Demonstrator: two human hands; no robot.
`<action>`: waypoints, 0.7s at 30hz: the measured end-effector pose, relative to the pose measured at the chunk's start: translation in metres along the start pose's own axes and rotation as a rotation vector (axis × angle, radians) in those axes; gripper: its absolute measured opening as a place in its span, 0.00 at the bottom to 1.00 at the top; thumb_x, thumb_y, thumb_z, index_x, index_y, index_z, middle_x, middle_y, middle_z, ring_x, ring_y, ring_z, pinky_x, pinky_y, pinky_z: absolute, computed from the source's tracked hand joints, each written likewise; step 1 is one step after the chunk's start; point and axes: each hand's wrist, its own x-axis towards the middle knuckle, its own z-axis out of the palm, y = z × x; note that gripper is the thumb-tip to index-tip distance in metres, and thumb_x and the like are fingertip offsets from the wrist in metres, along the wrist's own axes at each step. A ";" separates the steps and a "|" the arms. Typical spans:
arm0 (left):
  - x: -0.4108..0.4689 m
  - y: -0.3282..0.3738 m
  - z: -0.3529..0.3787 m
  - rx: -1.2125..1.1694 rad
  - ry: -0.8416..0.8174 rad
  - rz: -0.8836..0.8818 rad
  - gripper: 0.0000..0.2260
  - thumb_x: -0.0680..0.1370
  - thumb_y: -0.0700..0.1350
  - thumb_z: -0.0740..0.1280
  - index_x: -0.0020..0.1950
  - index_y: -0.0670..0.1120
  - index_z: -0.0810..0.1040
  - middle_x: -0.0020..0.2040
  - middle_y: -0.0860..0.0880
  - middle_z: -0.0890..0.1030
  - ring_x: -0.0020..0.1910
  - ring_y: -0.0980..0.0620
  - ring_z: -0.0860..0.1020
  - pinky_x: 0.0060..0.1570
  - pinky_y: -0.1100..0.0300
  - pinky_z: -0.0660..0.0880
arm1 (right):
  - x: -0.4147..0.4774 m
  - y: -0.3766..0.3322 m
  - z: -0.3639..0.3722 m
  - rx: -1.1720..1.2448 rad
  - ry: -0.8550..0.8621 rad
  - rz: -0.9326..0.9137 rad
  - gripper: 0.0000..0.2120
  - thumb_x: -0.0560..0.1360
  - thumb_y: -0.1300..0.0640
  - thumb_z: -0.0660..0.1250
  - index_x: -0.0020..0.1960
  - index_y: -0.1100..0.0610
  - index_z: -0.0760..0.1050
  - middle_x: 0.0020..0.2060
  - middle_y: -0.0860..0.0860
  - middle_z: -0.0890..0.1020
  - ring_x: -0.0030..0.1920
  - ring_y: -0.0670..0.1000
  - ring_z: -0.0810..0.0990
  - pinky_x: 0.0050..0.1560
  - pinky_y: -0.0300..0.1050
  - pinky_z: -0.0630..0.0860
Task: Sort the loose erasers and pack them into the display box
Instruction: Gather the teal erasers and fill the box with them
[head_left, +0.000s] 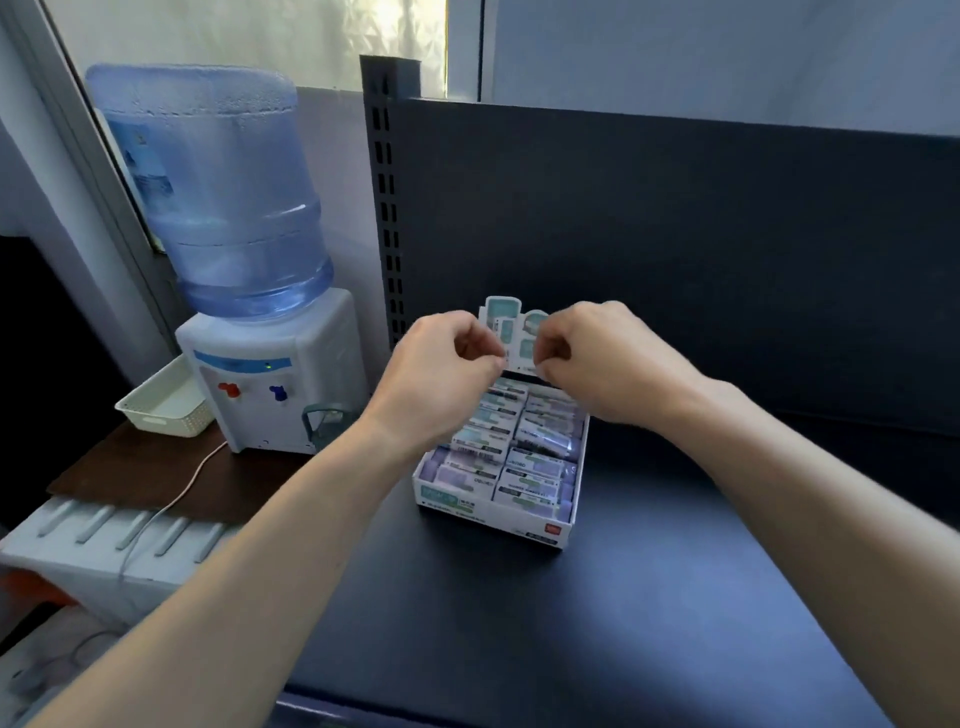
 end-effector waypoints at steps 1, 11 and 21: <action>0.002 0.008 0.008 -0.014 -0.016 0.033 0.03 0.74 0.40 0.68 0.42 0.48 0.80 0.38 0.53 0.80 0.39 0.56 0.77 0.42 0.62 0.74 | -0.006 0.008 -0.005 -0.003 0.028 0.031 0.06 0.75 0.60 0.63 0.43 0.54 0.79 0.43 0.53 0.82 0.45 0.57 0.80 0.46 0.52 0.80; -0.025 0.113 0.133 -0.060 -0.344 0.308 0.04 0.74 0.40 0.68 0.41 0.49 0.80 0.35 0.54 0.79 0.34 0.58 0.75 0.37 0.67 0.72 | -0.116 0.134 -0.066 -0.121 0.140 0.363 0.03 0.74 0.54 0.67 0.44 0.52 0.79 0.43 0.54 0.80 0.44 0.57 0.79 0.45 0.50 0.79; -0.106 0.235 0.302 0.047 -0.683 0.409 0.01 0.74 0.43 0.68 0.44 0.47 0.79 0.31 0.55 0.73 0.26 0.58 0.70 0.21 0.71 0.65 | -0.289 0.289 -0.142 -0.136 0.199 0.652 0.04 0.74 0.58 0.68 0.42 0.56 0.81 0.40 0.54 0.83 0.40 0.56 0.81 0.45 0.49 0.80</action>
